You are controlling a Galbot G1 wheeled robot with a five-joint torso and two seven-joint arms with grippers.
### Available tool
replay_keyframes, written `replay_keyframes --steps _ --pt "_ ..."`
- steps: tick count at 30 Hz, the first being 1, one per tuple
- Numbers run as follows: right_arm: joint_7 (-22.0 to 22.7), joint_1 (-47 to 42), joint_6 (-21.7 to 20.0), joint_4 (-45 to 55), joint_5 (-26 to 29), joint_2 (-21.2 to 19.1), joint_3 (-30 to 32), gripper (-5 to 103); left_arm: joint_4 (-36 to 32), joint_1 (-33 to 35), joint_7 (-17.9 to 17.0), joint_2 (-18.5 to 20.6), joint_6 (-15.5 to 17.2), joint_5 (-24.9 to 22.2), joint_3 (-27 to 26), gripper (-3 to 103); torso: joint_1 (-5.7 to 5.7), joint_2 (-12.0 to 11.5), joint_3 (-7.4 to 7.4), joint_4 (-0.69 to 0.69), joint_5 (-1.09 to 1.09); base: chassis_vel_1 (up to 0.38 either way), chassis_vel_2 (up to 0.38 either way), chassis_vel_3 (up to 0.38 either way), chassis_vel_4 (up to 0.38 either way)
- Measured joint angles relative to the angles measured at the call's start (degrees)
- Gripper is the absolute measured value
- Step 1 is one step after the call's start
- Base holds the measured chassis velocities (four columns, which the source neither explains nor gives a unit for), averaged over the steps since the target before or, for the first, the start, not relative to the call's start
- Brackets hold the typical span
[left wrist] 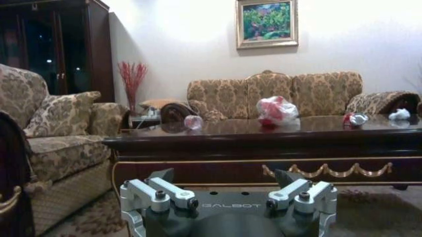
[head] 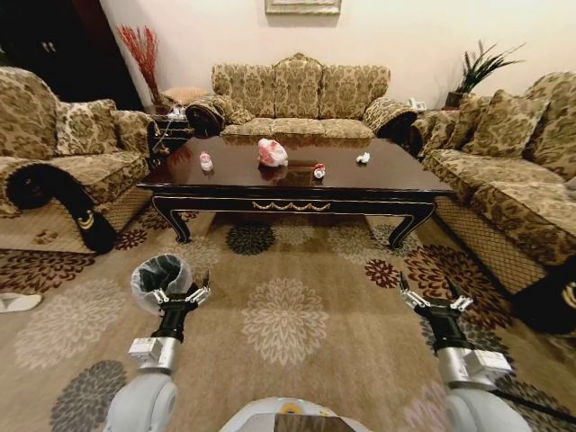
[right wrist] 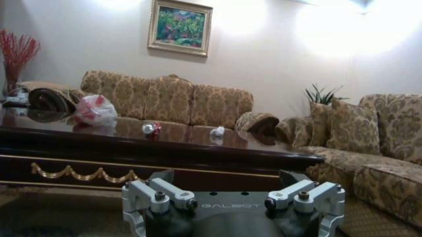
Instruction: Move to the front of the table and place the trash on the table into the trash bin.
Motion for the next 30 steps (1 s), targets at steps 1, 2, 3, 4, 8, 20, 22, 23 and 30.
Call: replay_keyframes --steps 1,2,3,4,8,20,22,23,30 --pt "-0.1 0.0 0.0 0.0 0.0 0.0 -0.1 100 0.0 0.1 0.0 -0.2 -0.2 0.2 0.0 100 0.0 0.0 0.0 0.0 0.0 0.147 0.154 -0.152 -0.156" --pt "-0.1 0.0 0.0 0.0 0.0 0.0 -0.1 100 0.0 0.1 0.0 -0.2 -0.2 0.2 0.0 100 0.0 0.0 0.0 0.0 0.0 0.147 0.154 -0.152 -0.156" --pt "-0.2 0.0 0.0 0.0 -0.1 0.0 -0.1 100 0.0 0.2 0.0 -0.3 -0.5 0.3 -0.1 100 0.0 0.0 0.0 0.0 0.0 0.192 0.154 -0.192 -0.196" --pt "-0.2 0.0 0.0 0.0 -0.3 0.0 -0.2 100 0.0 0.3 0.1 -0.4 -0.6 0.3 -0.1 100 0.0 0.0 0.0 0.0 -0.01 0.199 0.165 -0.192 -0.18" --pt "-0.4 -0.1 0.0 0.1 -0.6 0.1 -0.2 100 0.0 0.5 0.2 -0.5 -1.0 0.6 -0.1 100 0.0 0.0 0.0 0.0 -0.04 0.205 0.202 -0.201 -0.188" --pt "-1.1 -0.6 0.7 -0.2 -1.2 0.3 -1.0 100 -0.1 1.2 0.7 -1.5 -2.4 1.0 -0.5 100 0.0 0.0 0.0 0.0 0.0 0.18 0.2 -0.182 -0.186" --pt "-1.2 -0.5 0.7 -0.2 -1.5 0.3 -1.2 100 0.0 1.4 0.8 -1.6 -2.6 0.9 -0.8 100 0.0 0.0 0.0 0.0 0.01 0.176 0.171 -0.19 -0.184" --pt "-1.2 -0.5 0.7 -0.2 -1.5 0.3 -1.2 100 0.0 1.4 0.8 -1.6 -2.6 0.9 -0.8 100 0.0 0.0 0.0 0.0 0.01 0.182 0.16 -0.19 -0.184" --pt "-1.3 -0.2 0.5 -0.3 -1.9 0.3 -1.6 100 0.4 1.3 0.8 -1.4 -2.9 0.6 -1.1 100 0.0 0.0 0.0 0.0 -0.01 0.199 0.184 -0.193 -0.181"
